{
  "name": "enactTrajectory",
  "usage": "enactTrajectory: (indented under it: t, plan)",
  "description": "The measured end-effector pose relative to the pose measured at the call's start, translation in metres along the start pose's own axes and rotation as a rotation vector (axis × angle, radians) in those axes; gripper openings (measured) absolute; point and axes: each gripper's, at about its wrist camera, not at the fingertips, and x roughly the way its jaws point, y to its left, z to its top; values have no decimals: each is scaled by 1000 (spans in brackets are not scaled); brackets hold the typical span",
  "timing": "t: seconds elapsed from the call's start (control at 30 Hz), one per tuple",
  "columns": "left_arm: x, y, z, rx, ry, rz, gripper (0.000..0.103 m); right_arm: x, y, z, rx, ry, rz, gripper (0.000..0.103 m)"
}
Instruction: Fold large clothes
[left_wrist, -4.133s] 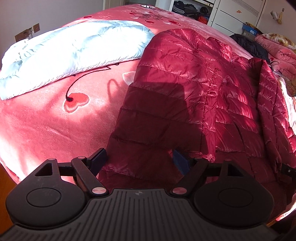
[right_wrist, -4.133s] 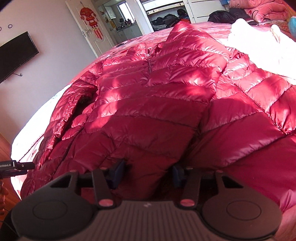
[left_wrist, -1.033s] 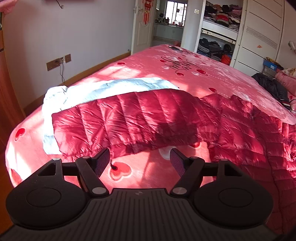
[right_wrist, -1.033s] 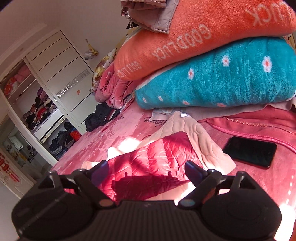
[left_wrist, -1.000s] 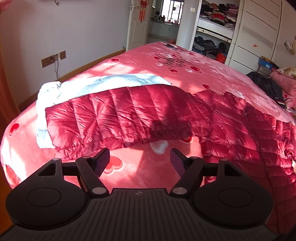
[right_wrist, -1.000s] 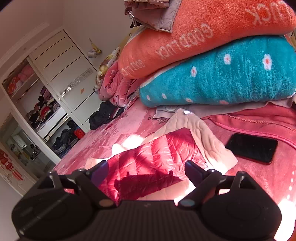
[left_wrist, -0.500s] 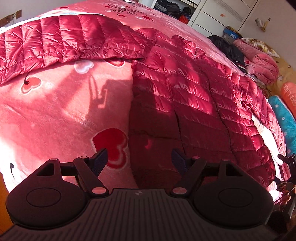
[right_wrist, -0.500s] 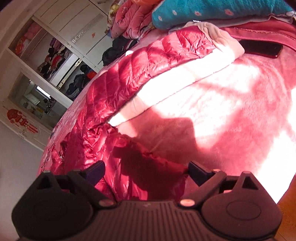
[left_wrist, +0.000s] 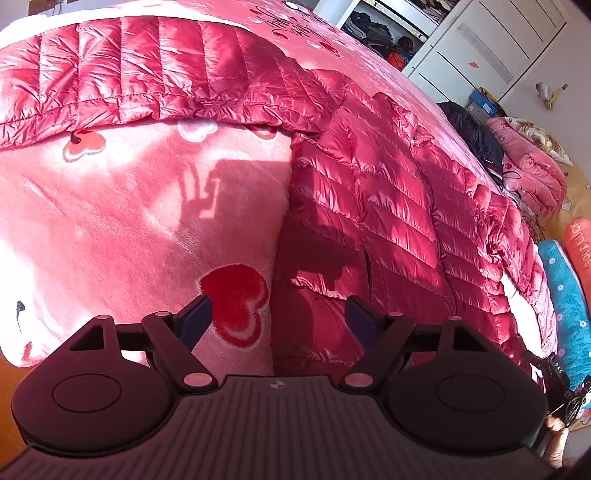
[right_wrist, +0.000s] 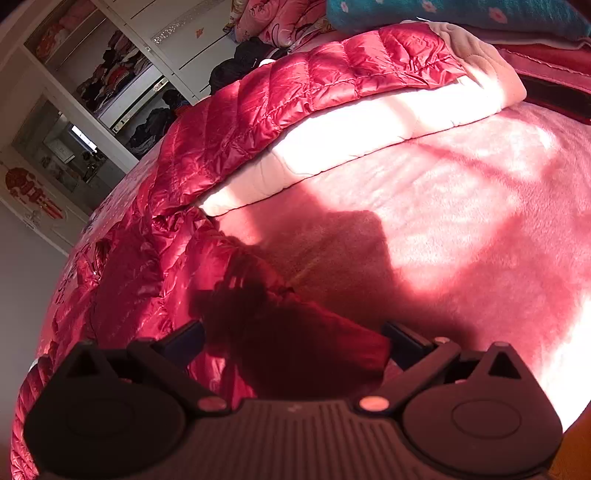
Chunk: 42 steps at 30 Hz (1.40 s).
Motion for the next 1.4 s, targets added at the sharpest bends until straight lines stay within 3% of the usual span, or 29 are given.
enactTrajectory:
  t: [0.2, 0.3, 0.4, 0.43, 0.5, 0.53, 0.57, 0.67, 0.77, 0.87, 1.13, 1.4]
  plan:
    - [14, -8, -4, 30, 53, -13, 97, 9, 10, -3, -57, 44, 12, 102]
    - [31, -15, -8, 40, 111, -30, 97, 12, 17, -7, -99, 79, 27, 96]
    - [42, -24, -14, 66, 140, -40, 95, 13, 22, -12, -135, 106, 47, 74]
    - [44, -28, -16, 78, 144, -44, 92, 13, 22, -13, -135, 117, 53, 61]
    - [47, -35, -19, 90, 158, -59, 82, 13, 22, -13, -134, 127, 63, 50]
    - [47, -39, -20, 97, 163, -57, 72, 12, 21, -14, -124, 132, 74, 42]
    - [48, -42, -21, 106, 166, -57, 56, 11, 21, -14, -107, 140, 92, 33]
    - [48, -52, -24, 127, 161, -49, 27, 8, 24, -15, -89, 149, 119, 17]
    - [40, -64, -27, 153, 130, -27, 14, 0, 30, -19, -98, 146, 129, 10]
    - [23, -70, -23, 146, 91, -37, 11, -14, 37, -22, -126, 127, 145, 8]
    - [-35, -64, -6, 147, 9, -41, 10, -52, 53, -34, -149, 136, 196, 7]
    - [-44, -60, -13, 165, 38, -1, 10, -80, 73, -57, -235, 194, 186, 7]
